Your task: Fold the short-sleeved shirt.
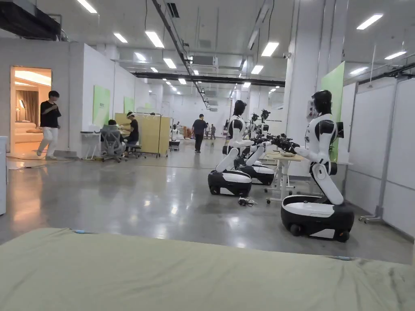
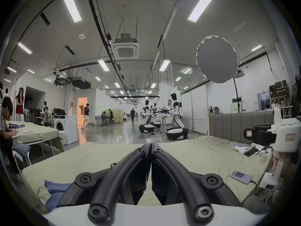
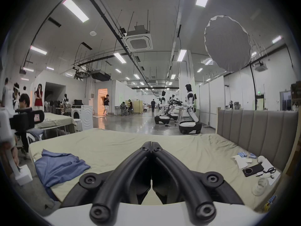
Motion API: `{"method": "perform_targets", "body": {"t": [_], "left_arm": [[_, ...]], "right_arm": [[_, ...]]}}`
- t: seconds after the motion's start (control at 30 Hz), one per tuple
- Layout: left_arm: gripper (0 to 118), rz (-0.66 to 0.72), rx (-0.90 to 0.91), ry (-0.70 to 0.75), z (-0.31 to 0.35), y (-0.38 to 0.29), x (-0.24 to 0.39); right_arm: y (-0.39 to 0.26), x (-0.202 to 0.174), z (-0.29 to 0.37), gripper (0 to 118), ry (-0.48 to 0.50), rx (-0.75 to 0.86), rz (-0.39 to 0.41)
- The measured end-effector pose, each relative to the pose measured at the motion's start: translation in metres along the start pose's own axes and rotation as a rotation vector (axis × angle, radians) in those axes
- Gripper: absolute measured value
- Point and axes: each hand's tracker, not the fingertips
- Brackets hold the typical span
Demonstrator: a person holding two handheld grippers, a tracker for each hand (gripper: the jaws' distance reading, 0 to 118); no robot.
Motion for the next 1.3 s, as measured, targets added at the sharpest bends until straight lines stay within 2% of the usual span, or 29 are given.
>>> {"method": "perform_targets", "body": {"t": [0.07, 0.3, 0.57, 1.07, 1.3], "left_arm": [[3, -0.010, -0.003, 0.011, 0.000, 0.000, 0.001], [3, -0.037, 0.015, -0.007, 0.002, 0.003, 0.003], [3, -0.007, 0.024, -0.015, 0.000, 0.006, -0.004], [3, 0.032, 0.006, 0.033, 0.005, -0.005, -0.011], [3, 0.049, -0.002, 0.047, 0.006, -0.005, -0.017]], "right_arm": [[-0.002, -0.003, -0.001, 0, -0.027, 0.009, 0.019], [-0.003, -0.005, -0.005, 0, -0.024, 0.000, 0.045], [-0.006, -0.009, -0.004, 0, -0.021, -0.019, 0.089], [-0.013, -0.009, 0.004, 0, -0.042, -0.049, 0.111], [-0.017, -0.015, 0.002, 0, -0.067, -0.056, 0.184]]}}
